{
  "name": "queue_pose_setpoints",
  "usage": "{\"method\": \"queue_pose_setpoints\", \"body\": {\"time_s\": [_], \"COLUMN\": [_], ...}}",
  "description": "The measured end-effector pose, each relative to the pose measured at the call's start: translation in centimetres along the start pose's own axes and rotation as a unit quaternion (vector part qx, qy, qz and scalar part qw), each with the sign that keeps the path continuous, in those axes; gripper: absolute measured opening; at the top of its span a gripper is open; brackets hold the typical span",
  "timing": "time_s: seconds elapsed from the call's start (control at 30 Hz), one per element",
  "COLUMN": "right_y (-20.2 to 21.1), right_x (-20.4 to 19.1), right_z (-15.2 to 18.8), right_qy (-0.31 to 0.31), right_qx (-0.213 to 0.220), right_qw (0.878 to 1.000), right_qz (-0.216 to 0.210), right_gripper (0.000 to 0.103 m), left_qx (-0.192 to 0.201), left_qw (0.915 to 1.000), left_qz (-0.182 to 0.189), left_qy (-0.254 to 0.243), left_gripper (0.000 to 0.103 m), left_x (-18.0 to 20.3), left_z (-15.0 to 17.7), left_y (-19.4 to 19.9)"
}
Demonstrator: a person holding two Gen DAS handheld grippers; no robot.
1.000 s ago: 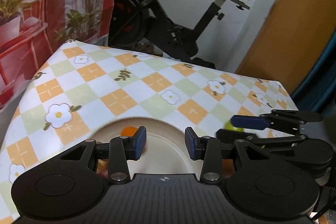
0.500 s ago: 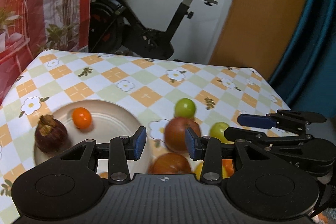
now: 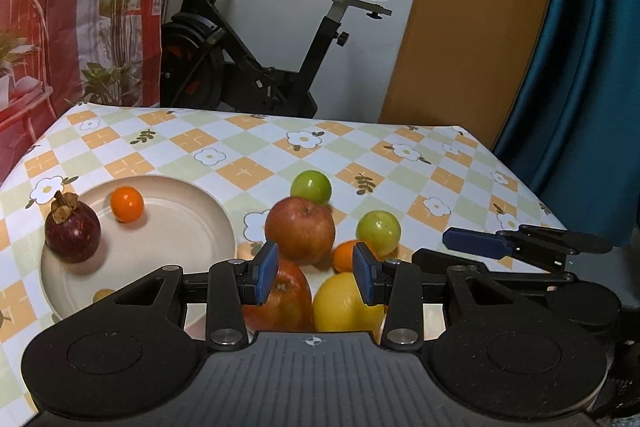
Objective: Organize fruits
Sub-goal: 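Withdraw the right tool from the plate back toward the fruit cluster, then move the right tool toward a tangerine beside the lemon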
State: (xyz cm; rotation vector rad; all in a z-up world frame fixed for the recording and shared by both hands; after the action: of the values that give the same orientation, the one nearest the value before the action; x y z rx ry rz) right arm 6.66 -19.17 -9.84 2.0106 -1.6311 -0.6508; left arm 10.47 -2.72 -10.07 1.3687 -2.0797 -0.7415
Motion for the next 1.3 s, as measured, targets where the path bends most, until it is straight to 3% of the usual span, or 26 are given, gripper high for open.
{"method": "queue_pose_setpoints", "body": {"time_s": [0.27,0.5,0.83,1.3], "right_y": [0.6,0.8,0.9,0.9], "right_x": [0.7,1.3,1.9,2.5], "right_z": [1.6,2.7,3.7,4.1], "right_qy": [-0.022,-0.032,-0.044,-0.051], "right_qx": [0.004,0.000,0.000,0.000], "right_qw": [1.000,0.999,0.999,0.998], "right_qz": [0.011,0.034,0.031,0.035], "right_gripper": [0.048,0.070,0.078,0.078], "left_qx": [-0.005,-0.004,-0.003,-0.010], "left_qw": [1.0000,0.9999,0.9998,0.9997], "left_qz": [-0.007,-0.012,-0.017,-0.022], "left_qy": [-0.001,-0.008,-0.008,0.000], "left_gripper": [0.042,0.042,0.042,0.042], "left_x": [0.5,0.9,1.0,0.9], "left_z": [1.5,2.4,3.2,3.6], "left_y": [-0.3,-0.4,-0.5,-0.7]}}
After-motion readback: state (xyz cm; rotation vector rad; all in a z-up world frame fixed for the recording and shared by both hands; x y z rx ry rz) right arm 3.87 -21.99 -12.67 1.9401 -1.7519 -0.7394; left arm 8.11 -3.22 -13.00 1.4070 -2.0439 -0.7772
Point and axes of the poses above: each gripper's, at about its wrist camera, not at the fingertips, and y roughly against the way its jaws point, x to its right, z to its underside, the point moved 3 cm from there along -y, roughly the way its jaws point, and after that the axes turned 9 degrees about -x, right-handed, at the moved point
